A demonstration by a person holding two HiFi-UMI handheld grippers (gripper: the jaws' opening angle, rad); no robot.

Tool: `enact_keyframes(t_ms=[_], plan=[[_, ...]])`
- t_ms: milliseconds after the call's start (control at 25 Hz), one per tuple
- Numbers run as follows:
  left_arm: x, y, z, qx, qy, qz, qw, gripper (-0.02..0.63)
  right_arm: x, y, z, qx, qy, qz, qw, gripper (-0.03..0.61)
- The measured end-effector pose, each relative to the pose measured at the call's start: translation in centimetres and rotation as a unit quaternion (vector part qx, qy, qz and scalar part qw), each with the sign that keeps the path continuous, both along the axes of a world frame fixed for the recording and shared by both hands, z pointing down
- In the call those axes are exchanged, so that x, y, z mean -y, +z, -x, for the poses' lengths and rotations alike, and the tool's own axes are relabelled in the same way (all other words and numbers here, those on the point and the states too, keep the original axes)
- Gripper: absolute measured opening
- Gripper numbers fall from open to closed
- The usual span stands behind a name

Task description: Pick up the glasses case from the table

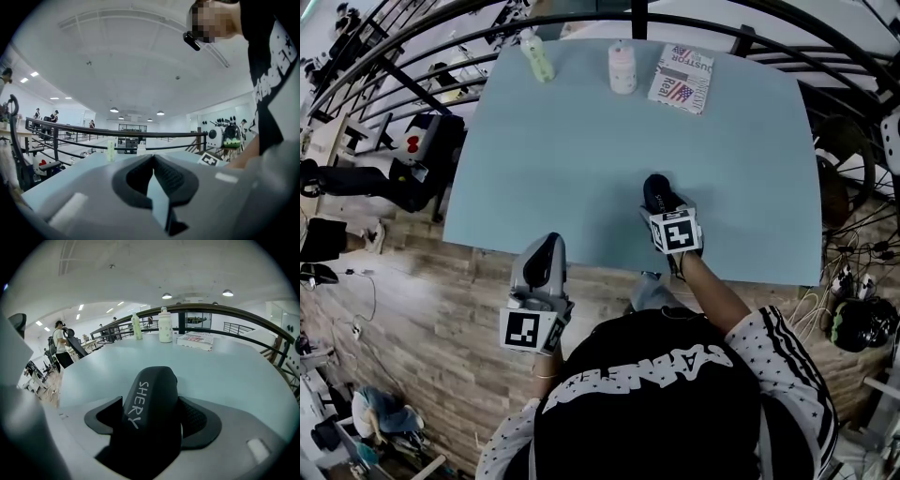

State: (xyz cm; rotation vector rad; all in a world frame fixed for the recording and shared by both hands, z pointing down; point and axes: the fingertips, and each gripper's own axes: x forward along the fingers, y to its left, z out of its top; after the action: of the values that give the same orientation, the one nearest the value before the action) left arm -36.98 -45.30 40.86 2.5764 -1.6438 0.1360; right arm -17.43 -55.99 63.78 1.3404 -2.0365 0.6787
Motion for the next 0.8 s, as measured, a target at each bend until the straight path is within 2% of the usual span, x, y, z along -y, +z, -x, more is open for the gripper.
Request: enact_keyframes(t_ms=[400, 800], plan=[[-0.5, -0.5, -0.5, 0.007, 0.003, -0.008, 0.9999, 0.0, -0.1, -3.5, -1.7, 0.05, 0.032, -0.032, 0.998, 0.382], [-2.5, -1.2, -1.4, 0.007, 0.016, -0.025, 0.9995, 0.0, -2.5, -7.6, -3.1, 0.103, 0.056, -0.065, 0.991, 0.38]])
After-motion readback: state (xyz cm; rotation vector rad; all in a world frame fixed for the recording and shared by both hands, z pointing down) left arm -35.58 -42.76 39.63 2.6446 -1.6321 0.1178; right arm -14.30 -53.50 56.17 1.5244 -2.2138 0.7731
